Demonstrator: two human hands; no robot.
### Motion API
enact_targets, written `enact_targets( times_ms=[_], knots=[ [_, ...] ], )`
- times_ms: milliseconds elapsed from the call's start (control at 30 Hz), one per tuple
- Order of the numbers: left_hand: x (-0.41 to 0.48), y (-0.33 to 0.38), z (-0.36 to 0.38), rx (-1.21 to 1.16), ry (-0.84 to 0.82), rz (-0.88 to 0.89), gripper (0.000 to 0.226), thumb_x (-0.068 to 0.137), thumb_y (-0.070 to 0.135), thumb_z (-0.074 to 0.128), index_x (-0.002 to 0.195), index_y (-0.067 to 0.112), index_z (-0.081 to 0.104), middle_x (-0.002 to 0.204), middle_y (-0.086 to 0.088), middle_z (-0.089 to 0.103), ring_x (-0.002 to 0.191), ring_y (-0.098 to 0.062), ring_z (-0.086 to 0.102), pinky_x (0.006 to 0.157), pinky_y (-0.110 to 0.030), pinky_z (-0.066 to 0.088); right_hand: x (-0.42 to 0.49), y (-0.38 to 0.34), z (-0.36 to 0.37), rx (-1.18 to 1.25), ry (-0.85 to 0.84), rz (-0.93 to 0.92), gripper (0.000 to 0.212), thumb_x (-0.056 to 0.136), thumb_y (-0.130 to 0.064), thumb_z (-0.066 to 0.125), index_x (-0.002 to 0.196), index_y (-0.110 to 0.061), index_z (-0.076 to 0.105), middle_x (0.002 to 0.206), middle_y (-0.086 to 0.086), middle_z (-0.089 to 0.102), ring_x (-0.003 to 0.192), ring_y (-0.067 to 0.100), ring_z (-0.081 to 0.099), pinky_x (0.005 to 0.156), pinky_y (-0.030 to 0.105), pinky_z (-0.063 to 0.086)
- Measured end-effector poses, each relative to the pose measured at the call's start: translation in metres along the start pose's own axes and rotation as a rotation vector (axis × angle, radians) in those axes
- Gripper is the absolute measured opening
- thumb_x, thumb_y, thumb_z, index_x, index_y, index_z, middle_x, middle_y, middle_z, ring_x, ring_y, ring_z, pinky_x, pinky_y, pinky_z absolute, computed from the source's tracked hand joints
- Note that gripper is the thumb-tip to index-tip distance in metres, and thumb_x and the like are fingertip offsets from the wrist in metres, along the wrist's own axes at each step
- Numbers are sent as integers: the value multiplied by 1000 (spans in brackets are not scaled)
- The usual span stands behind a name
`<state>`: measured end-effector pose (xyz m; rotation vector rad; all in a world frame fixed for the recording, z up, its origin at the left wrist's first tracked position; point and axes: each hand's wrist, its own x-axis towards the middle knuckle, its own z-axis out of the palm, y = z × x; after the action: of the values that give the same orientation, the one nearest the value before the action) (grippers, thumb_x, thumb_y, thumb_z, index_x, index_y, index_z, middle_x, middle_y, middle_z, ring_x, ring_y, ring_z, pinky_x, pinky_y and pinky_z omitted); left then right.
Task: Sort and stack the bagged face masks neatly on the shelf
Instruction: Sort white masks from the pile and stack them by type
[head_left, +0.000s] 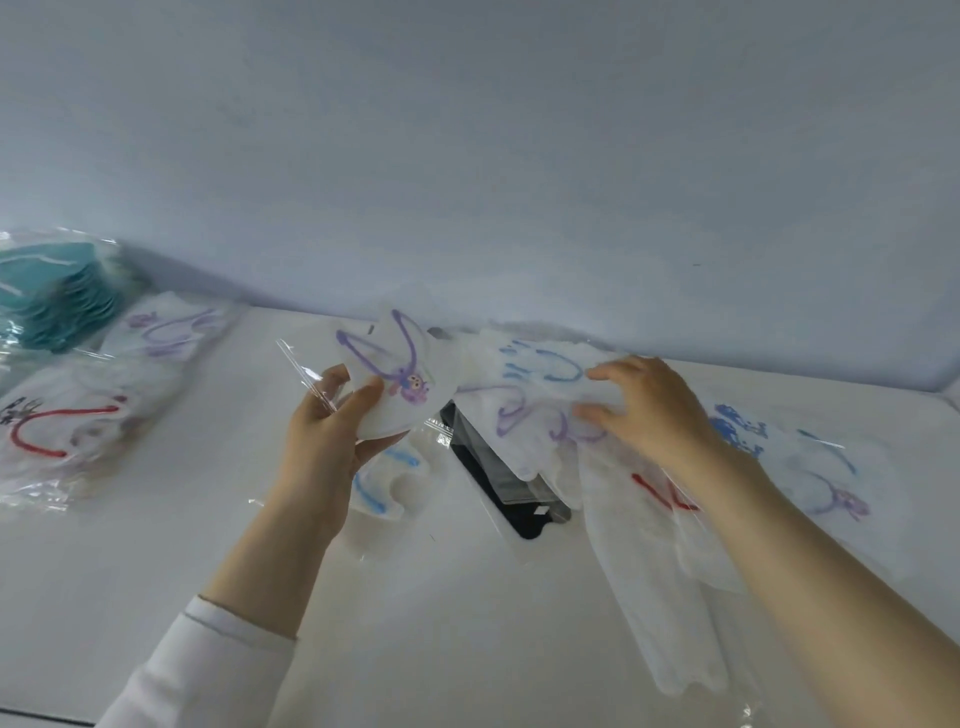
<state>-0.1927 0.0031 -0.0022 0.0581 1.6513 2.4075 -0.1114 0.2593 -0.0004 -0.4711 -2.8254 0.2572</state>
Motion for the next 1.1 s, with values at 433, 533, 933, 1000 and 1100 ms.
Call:
enact_targets(
  times_ms=[433, 533, 933, 1000, 1100],
  knots=[
    [-10, 9, -5, -59, 58, 86, 23, 93, 3, 51, 81, 22, 54, 65, 11, 69, 67, -7, 68, 61, -26, 59, 4, -38, 29, 146, 121, -525, 20, 80, -32, 63, 87, -20, 77, 110, -1, 69, 115, 24, 58, 93, 36, 43],
    [-11, 16, -12, -77, 61, 127, 21, 93, 3, 50, 83, 21, 55, 66, 12, 69, 66, -5, 68, 61, -25, 59, -2, -46, 12, 408, 234, -391, 20, 83, -27, 62, 89, -13, 77, 95, -7, 69, 96, 9, 61, 85, 17, 43],
    [-26, 15, 19, -126, -55, 178, 20, 93, 4, 49, 88, 18, 61, 86, 2, 70, 79, -11, 68, 65, -23, 57, -21, -5, -44, 1134, 377, 431, 12, 94, -23, 53, 92, -16, 62, 83, -10, 64, 80, 11, 59, 61, 22, 51],
    [-32, 6, 29, -123, -76, 149, 20, 93, 4, 50, 84, 19, 59, 94, -2, 67, 85, -14, 67, 64, -22, 56, -28, 3, -44, 1201, 376, 526, 12, 95, -20, 51, 93, -13, 61, 88, -3, 63, 83, 16, 59, 60, 23, 51],
    [-37, -8, 41, -129, -77, 63, 11, 92, 6, 53, 95, 13, 60, 111, -11, 64, 97, -21, 63, 69, -27, 59, -40, 13, -44, 1274, 404, 609, 15, 97, -19, 48, 93, -11, 61, 97, 6, 61, 81, 21, 59, 56, 24, 55]
  ],
)
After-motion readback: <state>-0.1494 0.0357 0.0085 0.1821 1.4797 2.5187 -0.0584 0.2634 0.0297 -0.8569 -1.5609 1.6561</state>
